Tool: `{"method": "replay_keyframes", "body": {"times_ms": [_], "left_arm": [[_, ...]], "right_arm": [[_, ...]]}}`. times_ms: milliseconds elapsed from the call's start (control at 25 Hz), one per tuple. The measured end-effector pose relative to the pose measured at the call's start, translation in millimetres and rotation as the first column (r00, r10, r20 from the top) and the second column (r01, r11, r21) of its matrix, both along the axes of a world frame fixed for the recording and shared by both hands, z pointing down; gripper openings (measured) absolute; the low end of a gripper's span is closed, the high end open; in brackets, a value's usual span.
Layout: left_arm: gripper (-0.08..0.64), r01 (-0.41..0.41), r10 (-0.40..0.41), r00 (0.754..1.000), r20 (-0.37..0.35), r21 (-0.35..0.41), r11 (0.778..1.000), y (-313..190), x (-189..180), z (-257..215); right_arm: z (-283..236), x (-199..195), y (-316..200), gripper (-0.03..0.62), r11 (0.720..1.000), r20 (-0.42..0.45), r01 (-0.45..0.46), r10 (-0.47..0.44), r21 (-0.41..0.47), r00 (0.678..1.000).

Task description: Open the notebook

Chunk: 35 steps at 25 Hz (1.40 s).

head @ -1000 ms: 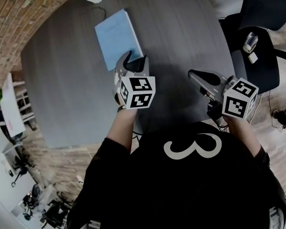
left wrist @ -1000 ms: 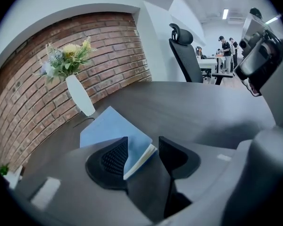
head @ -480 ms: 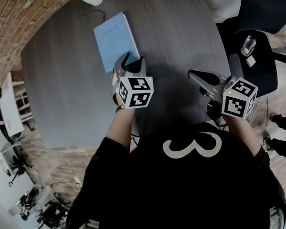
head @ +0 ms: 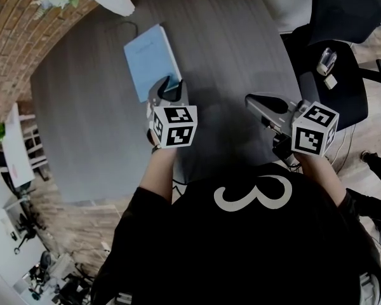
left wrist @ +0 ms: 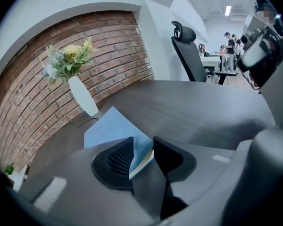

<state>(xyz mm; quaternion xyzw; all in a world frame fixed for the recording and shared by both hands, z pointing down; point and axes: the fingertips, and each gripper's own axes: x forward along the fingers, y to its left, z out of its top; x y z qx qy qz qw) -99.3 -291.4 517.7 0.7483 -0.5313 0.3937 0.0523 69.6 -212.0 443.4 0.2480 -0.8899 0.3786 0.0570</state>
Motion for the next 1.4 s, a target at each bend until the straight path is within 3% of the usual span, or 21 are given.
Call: {"method": "replay_keyframes", "body": {"times_ms": [280,440,1160,1400], "left_arm": [[0.110,-0.008,0.009,0.999,0.044,-0.016,1.000,0.7,1.7,-8.2],[0.098,-0.003,0.004,0.999,0.035,-0.022,1.000,0.8,-0.3,-14.8],[0.044,-0.025,0.015,0.983,-0.181,-0.055,0.998,-1.3,-15.7,-41.2],[0.043,-0.013,-0.009,0.955,-0.298,-0.075,0.997,1.6,-27.3,-52.0]], "right_arm": [[-10.8,2.6,0.8,0.002,1.000,0.022,-0.013,0.012,0.025,1.000],[-16.9,-1.8,-1.7,0.002,0.999,0.043,-0.017,0.016,0.036,0.999],[-36.4,-39.1,4.8,0.002,0.995,0.067,-0.095,0.093,0.030,0.993],[-43.5,-53.1,8.6,0.002,0.992,0.074,-0.119,0.115,0.049,0.991]]}}
